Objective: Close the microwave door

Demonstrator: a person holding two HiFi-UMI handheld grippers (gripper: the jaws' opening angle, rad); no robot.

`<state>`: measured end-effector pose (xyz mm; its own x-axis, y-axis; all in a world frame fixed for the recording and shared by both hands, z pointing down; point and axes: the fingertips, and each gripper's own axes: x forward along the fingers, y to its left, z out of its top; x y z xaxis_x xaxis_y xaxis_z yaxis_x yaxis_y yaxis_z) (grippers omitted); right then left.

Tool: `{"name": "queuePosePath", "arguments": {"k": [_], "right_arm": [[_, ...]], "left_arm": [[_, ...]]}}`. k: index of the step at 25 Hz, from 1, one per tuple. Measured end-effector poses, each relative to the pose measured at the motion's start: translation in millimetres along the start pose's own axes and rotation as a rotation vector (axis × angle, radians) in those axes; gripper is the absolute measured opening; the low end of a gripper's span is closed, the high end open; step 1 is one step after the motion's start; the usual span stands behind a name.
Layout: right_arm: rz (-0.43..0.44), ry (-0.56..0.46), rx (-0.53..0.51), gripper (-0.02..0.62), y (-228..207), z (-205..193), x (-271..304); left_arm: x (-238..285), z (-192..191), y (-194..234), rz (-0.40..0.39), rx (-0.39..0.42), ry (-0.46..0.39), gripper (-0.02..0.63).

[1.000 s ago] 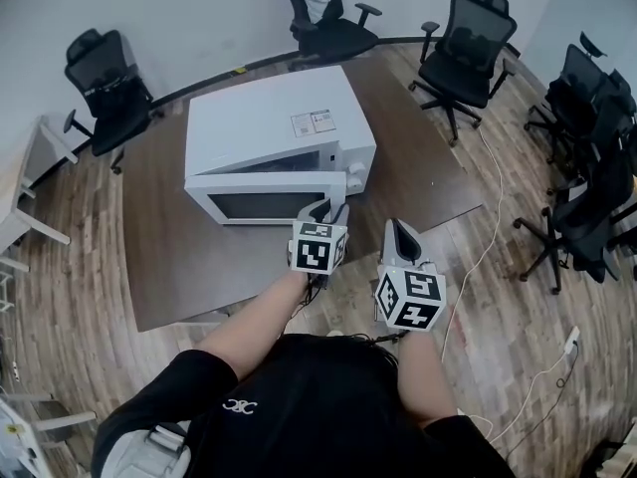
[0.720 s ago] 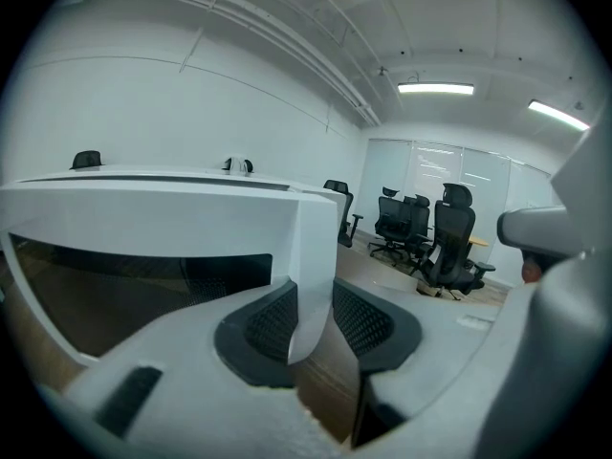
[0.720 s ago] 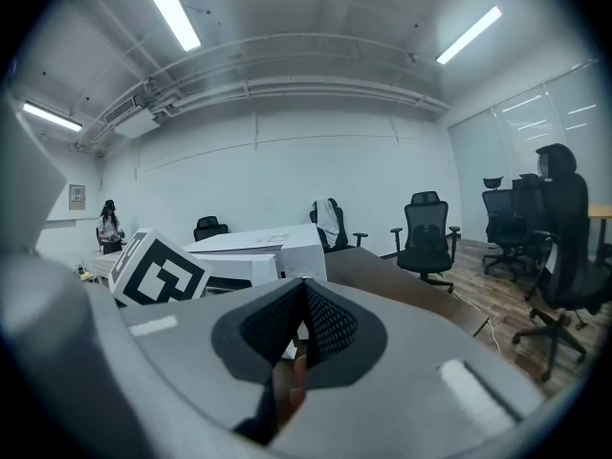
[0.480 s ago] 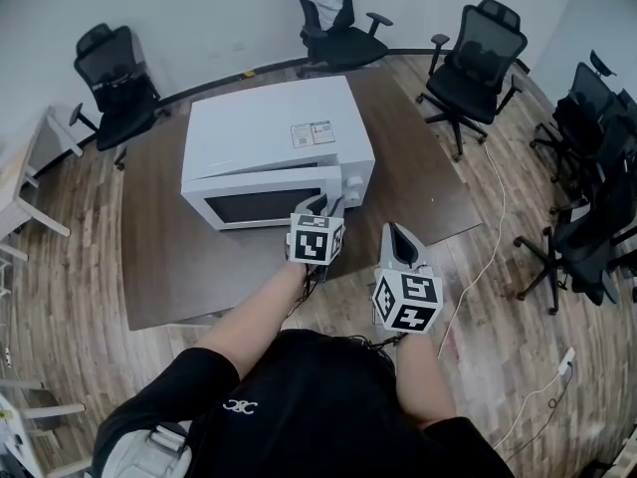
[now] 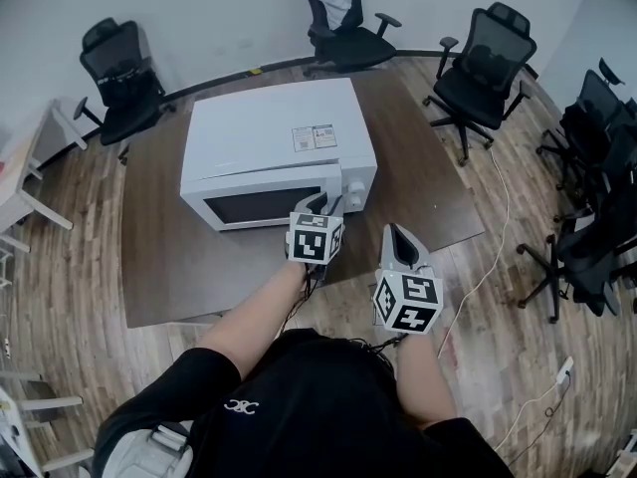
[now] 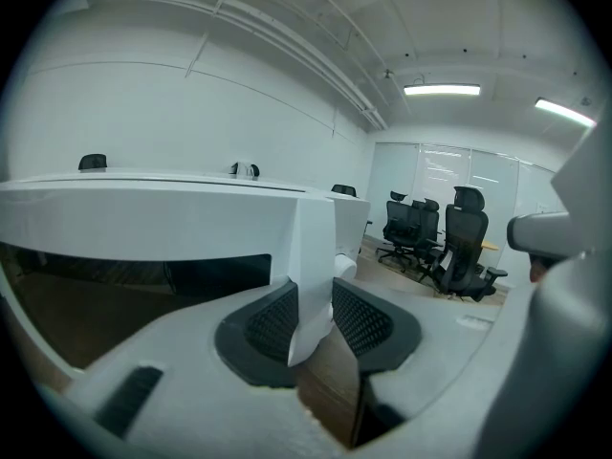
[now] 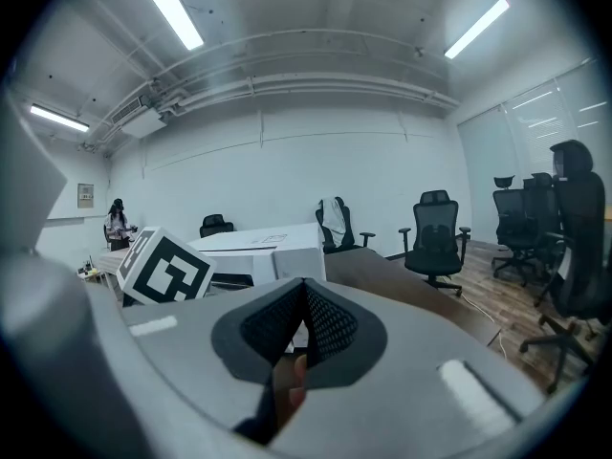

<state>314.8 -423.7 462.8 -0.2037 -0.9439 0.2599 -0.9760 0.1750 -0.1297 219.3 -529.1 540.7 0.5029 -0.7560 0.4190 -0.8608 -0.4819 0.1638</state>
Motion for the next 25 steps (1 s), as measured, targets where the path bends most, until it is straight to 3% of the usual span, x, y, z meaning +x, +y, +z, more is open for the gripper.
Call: {"name": "queuePosePath", "arguments": {"k": [16,22,25], "right_arm": [[-0.015,-0.010,0.001,0.009,-5.8,4.3,-0.8],[-0.019,-0.012,-0.004,0.009,-1.2,4.3,-5.1],[-0.013,-0.016,-0.009,0.009,5.0,5.2,-6.0]], "left_arm": [[11.3,4.1,7.3,0.022,0.030,0.008,0.117],[8.9,4.4,7.0,-0.032,-0.019,0.023,0.118],[1.6,6.3,9.6,-0.017,-0.019,0.006,0.119]]}}
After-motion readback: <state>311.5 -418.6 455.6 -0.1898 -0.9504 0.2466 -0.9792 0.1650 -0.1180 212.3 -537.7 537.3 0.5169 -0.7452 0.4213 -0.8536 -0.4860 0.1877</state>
